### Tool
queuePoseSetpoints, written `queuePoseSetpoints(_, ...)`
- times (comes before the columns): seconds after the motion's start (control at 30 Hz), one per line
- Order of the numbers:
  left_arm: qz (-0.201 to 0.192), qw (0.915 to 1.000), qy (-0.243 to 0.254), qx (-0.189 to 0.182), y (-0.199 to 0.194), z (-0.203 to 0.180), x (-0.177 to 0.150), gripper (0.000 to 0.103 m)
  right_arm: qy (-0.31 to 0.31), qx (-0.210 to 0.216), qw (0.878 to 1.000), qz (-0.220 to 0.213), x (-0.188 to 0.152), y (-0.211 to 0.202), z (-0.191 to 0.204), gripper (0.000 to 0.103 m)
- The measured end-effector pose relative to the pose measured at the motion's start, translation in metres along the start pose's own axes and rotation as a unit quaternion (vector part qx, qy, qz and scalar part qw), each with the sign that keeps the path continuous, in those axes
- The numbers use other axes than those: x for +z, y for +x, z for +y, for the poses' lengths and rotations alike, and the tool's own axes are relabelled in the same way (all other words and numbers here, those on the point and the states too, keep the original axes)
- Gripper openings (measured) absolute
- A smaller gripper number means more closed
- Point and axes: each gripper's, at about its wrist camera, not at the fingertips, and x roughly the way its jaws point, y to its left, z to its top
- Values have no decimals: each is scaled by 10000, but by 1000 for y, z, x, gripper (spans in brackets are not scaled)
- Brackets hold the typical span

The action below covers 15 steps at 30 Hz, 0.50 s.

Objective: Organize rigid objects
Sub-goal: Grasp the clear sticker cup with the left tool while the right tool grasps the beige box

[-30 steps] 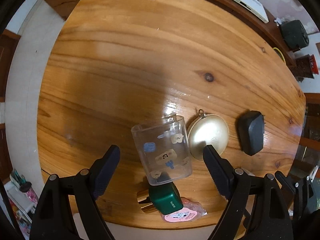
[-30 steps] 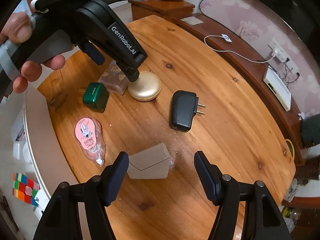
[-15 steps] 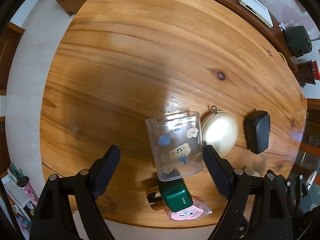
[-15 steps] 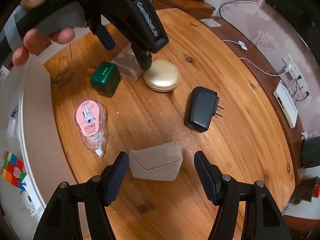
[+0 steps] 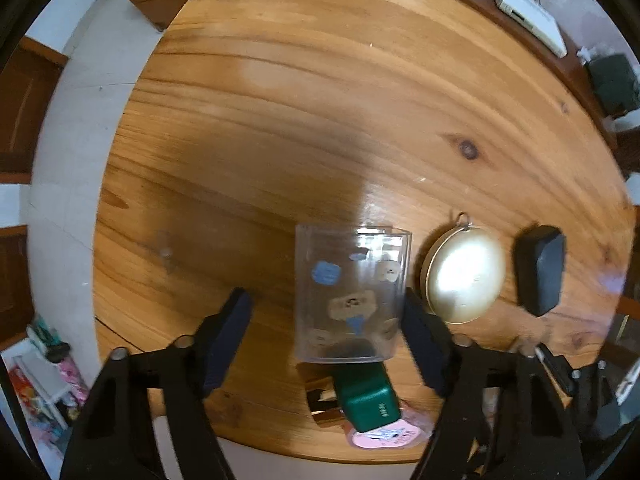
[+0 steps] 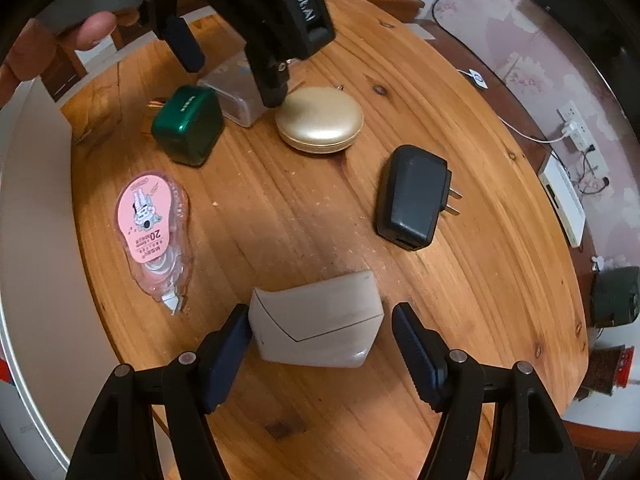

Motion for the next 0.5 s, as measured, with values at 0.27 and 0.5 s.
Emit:
queuePoseSetpoints(0.27, -273, 9988, 369, 179, -9, -8, -5, 53, 393, 27, 9992, 1, -2, 1, -9, 64)
queuePoseSetpoints(0.5, -608, 9969, 497, 83, -44, 5, -24, 52, 862, 51, 9954, -420, -9, -31, -16, 64)
